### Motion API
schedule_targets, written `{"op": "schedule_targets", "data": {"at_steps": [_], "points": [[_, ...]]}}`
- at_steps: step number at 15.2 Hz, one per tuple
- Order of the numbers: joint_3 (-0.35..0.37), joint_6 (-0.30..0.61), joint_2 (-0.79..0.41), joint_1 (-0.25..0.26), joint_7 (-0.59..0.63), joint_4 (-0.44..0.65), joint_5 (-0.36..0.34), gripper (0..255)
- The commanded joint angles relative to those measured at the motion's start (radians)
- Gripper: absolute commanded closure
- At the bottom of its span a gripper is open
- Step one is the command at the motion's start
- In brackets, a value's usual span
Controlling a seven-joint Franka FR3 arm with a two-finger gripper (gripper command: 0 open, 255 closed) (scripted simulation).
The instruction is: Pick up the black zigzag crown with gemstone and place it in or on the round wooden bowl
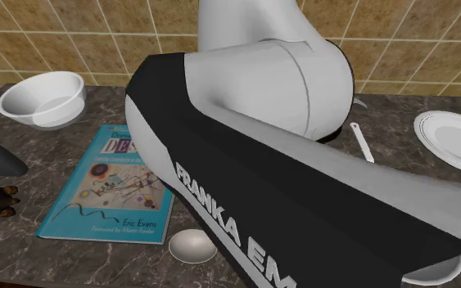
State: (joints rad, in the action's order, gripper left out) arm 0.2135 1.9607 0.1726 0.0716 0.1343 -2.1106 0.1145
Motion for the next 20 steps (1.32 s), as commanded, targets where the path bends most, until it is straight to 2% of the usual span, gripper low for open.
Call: {"op": "schedule_targets", "data": {"at_steps": [1,14,20], "points": [[-0.002,-0.027,0.006,-0.001,0.000,0.021,0.000,255],[-0.008,-0.200,0.016,-0.004,0.011,0.184,-0.004,255],[-0.083,-0.216,-0.059,-0.063,-0.116,0.264,-0.027,255]]}}
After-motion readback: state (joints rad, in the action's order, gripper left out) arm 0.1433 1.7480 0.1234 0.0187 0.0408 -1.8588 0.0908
